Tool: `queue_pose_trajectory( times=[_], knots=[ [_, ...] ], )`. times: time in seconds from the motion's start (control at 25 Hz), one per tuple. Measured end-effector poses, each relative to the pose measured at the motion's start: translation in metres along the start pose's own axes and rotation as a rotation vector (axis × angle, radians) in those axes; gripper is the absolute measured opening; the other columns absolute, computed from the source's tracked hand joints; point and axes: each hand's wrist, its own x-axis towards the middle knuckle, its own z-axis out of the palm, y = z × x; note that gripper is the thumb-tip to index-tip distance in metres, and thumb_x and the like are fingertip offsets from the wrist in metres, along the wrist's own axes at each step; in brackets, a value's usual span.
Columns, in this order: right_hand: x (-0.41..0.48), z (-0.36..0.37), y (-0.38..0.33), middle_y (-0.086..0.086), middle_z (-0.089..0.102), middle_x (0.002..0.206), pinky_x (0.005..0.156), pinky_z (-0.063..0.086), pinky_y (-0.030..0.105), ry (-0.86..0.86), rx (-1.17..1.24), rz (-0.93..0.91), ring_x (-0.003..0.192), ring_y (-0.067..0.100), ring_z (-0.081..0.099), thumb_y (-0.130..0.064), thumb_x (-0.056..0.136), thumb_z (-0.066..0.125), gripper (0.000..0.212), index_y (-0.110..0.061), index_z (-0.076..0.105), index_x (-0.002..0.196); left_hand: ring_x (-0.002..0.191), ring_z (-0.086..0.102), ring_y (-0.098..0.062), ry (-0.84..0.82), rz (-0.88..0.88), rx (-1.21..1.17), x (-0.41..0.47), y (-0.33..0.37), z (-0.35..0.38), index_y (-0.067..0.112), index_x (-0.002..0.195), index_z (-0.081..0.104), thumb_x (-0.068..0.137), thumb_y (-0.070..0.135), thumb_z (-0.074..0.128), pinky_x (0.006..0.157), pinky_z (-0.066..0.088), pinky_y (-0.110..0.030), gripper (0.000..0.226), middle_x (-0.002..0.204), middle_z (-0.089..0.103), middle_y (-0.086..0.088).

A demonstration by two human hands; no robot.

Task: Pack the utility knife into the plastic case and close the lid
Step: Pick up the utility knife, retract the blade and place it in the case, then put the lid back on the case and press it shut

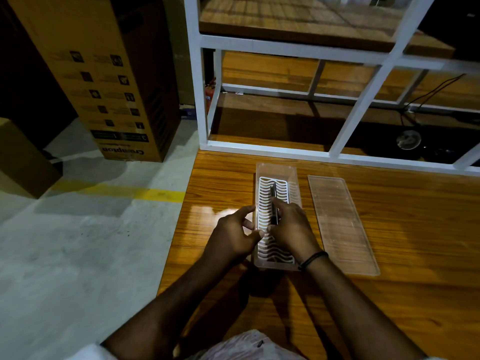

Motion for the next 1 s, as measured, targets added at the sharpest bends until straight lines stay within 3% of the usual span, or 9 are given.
queue_pose_trajectory(
  times=[0.2, 0.36, 0.52, 0.6, 0.68, 0.8, 0.88, 1.0],
  knots=[
    [0.008, 0.009, 0.004, 0.019, 0.067, 0.128, 0.097, 0.049, 0.034, -0.05, -0.083, 0.073, 0.12, 0.036, 0.062, -0.003, 0.08, 0.074, 0.053, -0.009, 0.063, 0.131, 0.073, 0.074, -0.015, -0.023, -0.05, -0.092, -0.001, 0.0, 0.003, 0.031, 0.141, 0.055, 0.082, 0.028, 0.078, 0.072, 0.064, -0.048, 0.063, 0.085, 0.074, 0.004],
    [0.007, 0.019, 0.003, 0.02, 0.043, 0.143, 0.108, 0.045, 0.039, -0.17, -0.266, 0.209, 0.128, 0.039, 0.053, -0.02, 0.084, 0.074, 0.062, -0.007, 0.049, 0.14, 0.074, 0.074, -0.013, -0.031, -0.055, -0.1, -0.002, 0.003, 0.004, 0.034, 0.143, 0.054, 0.083, 0.027, 0.078, 0.073, 0.064, -0.047, 0.065, 0.082, 0.074, 0.003],
    [0.007, 0.017, -0.001, 0.018, 0.039, 0.146, 0.108, 0.045, 0.04, -0.191, -0.326, 0.224, 0.131, 0.037, 0.051, -0.024, 0.087, 0.071, 0.055, -0.01, 0.054, 0.137, 0.073, 0.075, -0.016, -0.035, -0.071, -0.116, -0.002, 0.001, 0.005, 0.035, 0.143, 0.052, 0.083, 0.027, 0.077, 0.071, 0.064, -0.048, 0.066, 0.084, 0.074, 0.002],
    [0.005, 0.014, 0.0, 0.017, 0.041, 0.145, 0.106, 0.046, 0.041, -0.184, -0.322, 0.186, 0.13, 0.037, 0.051, -0.024, 0.087, 0.07, 0.062, -0.012, 0.049, 0.143, 0.074, 0.075, -0.016, -0.034, -0.08, -0.119, -0.001, -0.001, 0.007, 0.037, 0.143, 0.052, 0.083, 0.028, 0.078, 0.072, 0.064, -0.049, 0.066, 0.083, 0.074, 0.002],
    [0.003, 0.004, 0.003, 0.018, 0.048, 0.139, 0.102, 0.047, 0.039, -0.098, -0.269, 0.083, 0.125, 0.037, 0.055, -0.021, 0.089, 0.064, 0.064, -0.015, 0.044, 0.149, 0.075, 0.075, -0.016, -0.038, -0.089, -0.126, -0.001, -0.001, 0.007, 0.037, 0.143, 0.052, 0.083, 0.027, 0.078, 0.072, 0.064, -0.05, 0.066, 0.082, 0.073, 0.004],
    [0.0, -0.021, 0.018, 0.015, 0.062, 0.124, 0.093, 0.048, 0.036, 0.182, -0.16, -0.018, 0.114, 0.033, 0.06, -0.02, 0.09, 0.06, 0.041, -0.014, 0.063, 0.131, 0.077, 0.075, -0.019, -0.058, -0.097, -0.149, -0.003, 0.002, 0.005, 0.034, 0.143, 0.051, 0.086, 0.026, 0.078, 0.069, 0.065, -0.049, 0.064, 0.084, 0.071, 0.005],
    [0.005, -0.033, 0.036, 0.015, 0.061, 0.13, 0.098, 0.046, 0.04, 0.279, -0.129, 0.072, 0.12, 0.035, 0.056, -0.027, 0.091, 0.061, 0.043, -0.016, 0.06, 0.132, 0.077, 0.075, -0.019, -0.077, -0.102, -0.158, -0.004, 0.006, 0.003, 0.034, 0.144, 0.05, 0.088, 0.024, 0.077, 0.066, 0.065, -0.046, 0.063, 0.086, 0.07, 0.006],
    [0.017, -0.041, 0.071, 0.019, 0.032, 0.157, 0.115, 0.027, 0.056, 0.202, -0.236, 0.49, 0.142, 0.044, 0.031, -0.04, 0.087, 0.065, 0.078, -0.024, 0.03, 0.154, 0.077, 0.074, -0.018, -0.074, -0.113, -0.153, -0.005, 0.007, 0.002, 0.034, 0.143, 0.05, 0.087, 0.024, 0.077, 0.066, 0.065, -0.046, 0.063, 0.085, 0.07, 0.006]
  ],
)
